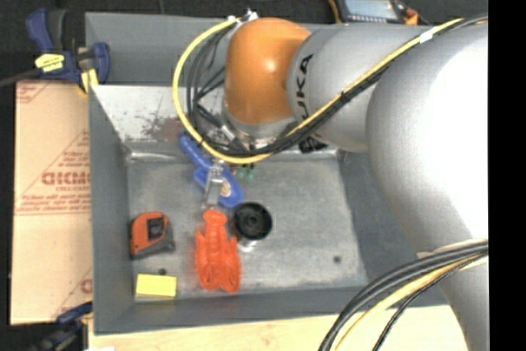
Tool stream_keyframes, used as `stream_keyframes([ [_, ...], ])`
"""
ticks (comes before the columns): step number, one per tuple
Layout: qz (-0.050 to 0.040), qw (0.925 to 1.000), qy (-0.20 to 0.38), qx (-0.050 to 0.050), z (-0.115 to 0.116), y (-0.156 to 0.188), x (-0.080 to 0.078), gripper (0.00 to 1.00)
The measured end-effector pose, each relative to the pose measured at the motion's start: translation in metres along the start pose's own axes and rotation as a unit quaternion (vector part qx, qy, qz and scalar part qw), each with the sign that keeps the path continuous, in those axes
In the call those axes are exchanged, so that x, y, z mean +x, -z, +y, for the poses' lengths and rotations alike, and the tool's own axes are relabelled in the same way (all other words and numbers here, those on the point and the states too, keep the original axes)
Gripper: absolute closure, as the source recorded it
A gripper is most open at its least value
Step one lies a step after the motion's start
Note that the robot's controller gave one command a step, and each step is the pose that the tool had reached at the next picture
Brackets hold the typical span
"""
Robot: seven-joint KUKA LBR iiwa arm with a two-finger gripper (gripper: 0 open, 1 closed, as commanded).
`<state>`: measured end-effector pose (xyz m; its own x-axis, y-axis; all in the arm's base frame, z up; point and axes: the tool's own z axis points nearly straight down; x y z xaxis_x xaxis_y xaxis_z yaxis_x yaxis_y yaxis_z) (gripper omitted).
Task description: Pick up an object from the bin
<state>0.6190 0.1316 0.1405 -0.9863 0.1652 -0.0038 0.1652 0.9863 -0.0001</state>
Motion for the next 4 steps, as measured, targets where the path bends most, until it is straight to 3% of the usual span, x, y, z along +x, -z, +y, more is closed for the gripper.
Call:
stream_keyframes([
  [1,-0.0008,0.9938,-0.112,-0.002,-0.022,-0.06,-0.023,0.0],
  [2,-0.0016,0.992,-0.126,-0.001,-0.017,-0.071,-0.019,1.0],
  [4,-0.0011,0.9919,-0.127,-0.001,-0.008,-0.07,-0.016,1.0],
])
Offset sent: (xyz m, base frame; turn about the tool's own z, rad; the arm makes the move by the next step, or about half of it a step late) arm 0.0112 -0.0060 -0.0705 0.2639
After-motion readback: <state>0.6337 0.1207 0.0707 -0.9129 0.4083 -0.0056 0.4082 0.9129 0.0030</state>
